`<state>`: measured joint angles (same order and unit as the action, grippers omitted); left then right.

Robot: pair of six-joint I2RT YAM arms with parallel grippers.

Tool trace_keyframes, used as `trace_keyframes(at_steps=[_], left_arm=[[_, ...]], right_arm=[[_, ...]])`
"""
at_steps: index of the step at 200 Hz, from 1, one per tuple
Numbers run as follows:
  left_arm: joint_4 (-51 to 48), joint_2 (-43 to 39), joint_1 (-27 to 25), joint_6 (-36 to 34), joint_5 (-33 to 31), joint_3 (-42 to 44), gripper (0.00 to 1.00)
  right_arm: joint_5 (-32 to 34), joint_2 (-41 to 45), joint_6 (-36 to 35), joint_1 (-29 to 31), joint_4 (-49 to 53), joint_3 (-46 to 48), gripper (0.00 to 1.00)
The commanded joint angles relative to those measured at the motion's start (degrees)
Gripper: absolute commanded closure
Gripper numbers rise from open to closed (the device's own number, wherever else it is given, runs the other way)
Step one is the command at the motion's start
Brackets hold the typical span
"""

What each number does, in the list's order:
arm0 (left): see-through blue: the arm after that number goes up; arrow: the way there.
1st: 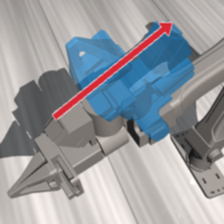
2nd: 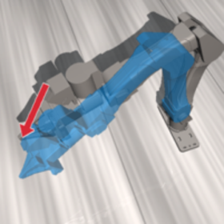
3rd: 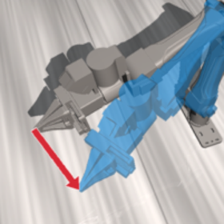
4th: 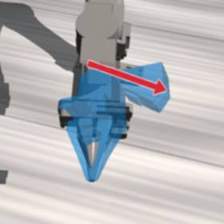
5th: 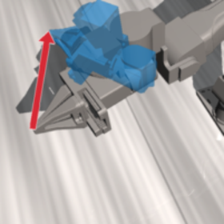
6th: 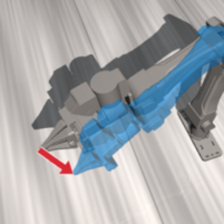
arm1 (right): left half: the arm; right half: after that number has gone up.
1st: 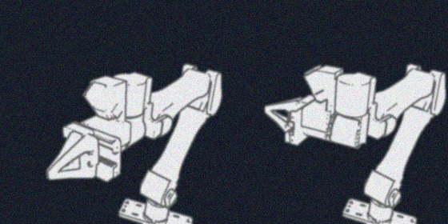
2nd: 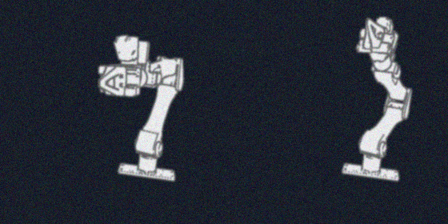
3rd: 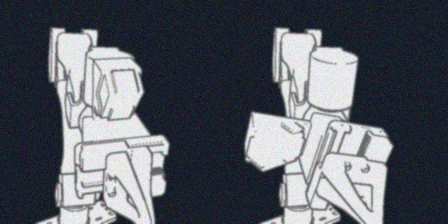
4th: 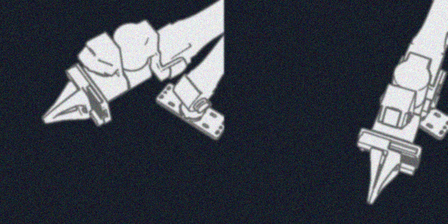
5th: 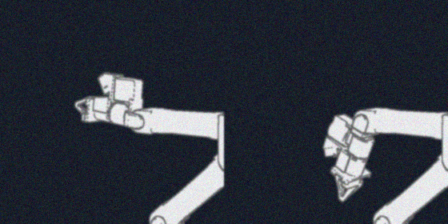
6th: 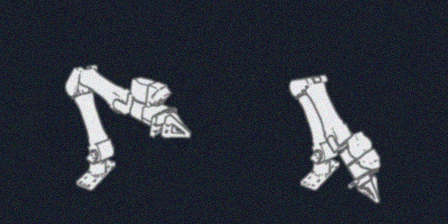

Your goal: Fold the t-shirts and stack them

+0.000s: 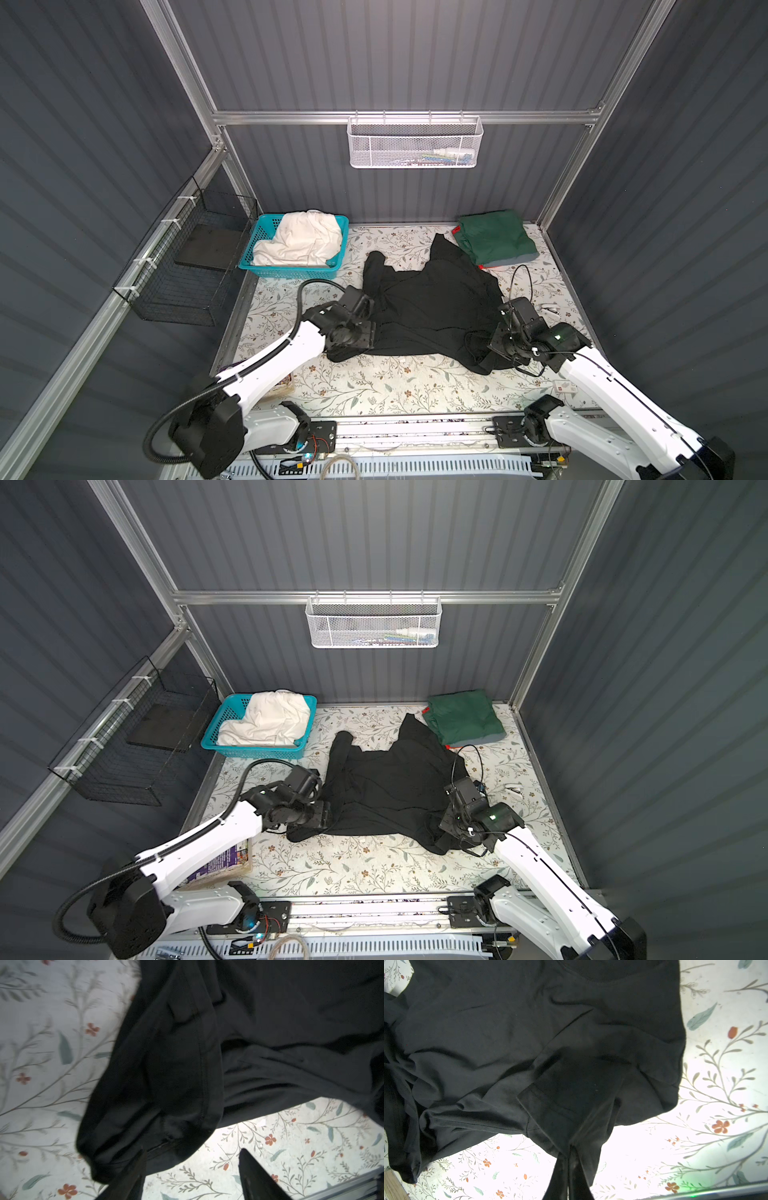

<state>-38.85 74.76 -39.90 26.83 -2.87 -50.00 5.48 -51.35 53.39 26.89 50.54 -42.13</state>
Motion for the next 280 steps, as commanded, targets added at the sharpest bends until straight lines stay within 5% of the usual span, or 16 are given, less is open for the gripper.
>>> trace_keyframes(at_steps=[1,114,200,215,246,280], left_arm=[[0.2,2.5,-1.1,-1.8,0.8,-1.0,0.29],[4.6,9.4,-2.9,-0.7,-2.9,1.5,0.43],[7.2,11.9,-2.9,-1.2,-1.4,3.6,0.4],[7.1,13.2,-2.8,-1.1,-1.8,3.5,0.5],[5.4,12.5,-2.7,0.4,-5.4,2.5,1.0],[0.4,7.4,1.2,1.1,-10.3,1.2,1.0]], right_arm=[[0.0,0.3,-0.4,0.1,-0.2,-0.6,1.0],[0.7,0.4,-0.3,0.1,-0.4,0.1,1.0],[1.0,0.6,-0.2,0.1,-0.1,0.2,1.0],[1.1,0.7,-0.1,0.1,-0.1,0.4,1.0],[1.8,0.7,-0.4,0.0,0.6,-0.3,1.0],[3.3,0.2,-1.4,0.1,1.0,-1.7,1.0]])
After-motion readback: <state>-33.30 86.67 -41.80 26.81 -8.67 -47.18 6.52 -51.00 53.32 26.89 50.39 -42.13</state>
